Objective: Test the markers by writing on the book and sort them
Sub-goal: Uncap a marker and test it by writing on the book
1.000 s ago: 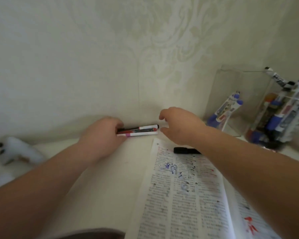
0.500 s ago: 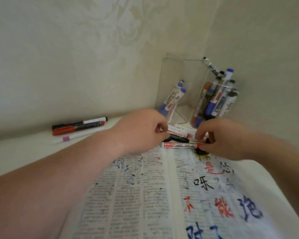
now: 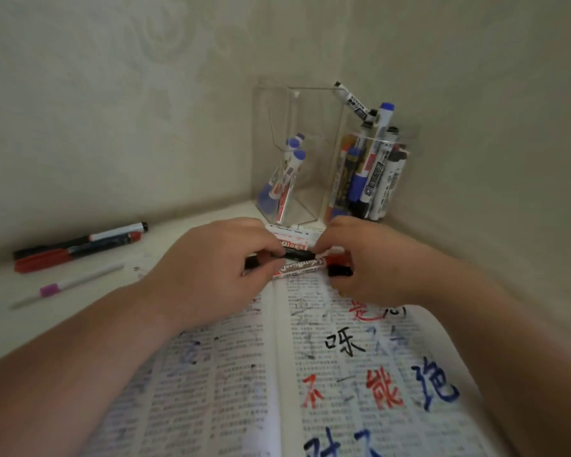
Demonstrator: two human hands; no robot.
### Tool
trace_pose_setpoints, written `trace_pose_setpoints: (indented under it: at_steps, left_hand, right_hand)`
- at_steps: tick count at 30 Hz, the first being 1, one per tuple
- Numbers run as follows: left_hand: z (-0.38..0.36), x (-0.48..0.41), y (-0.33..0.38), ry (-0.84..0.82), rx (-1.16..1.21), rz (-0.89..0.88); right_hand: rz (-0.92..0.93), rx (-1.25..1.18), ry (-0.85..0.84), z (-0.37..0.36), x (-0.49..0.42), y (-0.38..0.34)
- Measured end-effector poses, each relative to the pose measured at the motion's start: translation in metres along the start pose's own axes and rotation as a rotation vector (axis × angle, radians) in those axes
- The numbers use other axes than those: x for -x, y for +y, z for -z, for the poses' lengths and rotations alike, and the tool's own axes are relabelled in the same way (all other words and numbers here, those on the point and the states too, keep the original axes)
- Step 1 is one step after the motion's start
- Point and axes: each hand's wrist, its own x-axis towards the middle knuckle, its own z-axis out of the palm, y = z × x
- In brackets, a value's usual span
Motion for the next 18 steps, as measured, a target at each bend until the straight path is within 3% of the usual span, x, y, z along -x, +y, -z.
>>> trace_pose_setpoints:
  at_steps: [6,9,13,18]
  left_hand:
    - [-0.004,0.0,0.005,-0.025,-0.001,-0.032]
    - [-0.007,0.0,0.004,-0.019,0.015,-0.036]
    - [-0.009,0.001,0.008,-0.016,0.015,-0.041]
    - [-0.008,0.0,0.024,-0.165,0.039,-0.063]
  right_hand:
    - [-0.171,0.085,-0.11,0.011,0.015,0.018]
    - [-0.152,0.09,-0.091,0.007,0.016,0.021]
    - [0.043,0.027,0.076,-0.001,0.019,0.027]
    - [0.383,-0.116,0.271,-0.015,0.019,0.009]
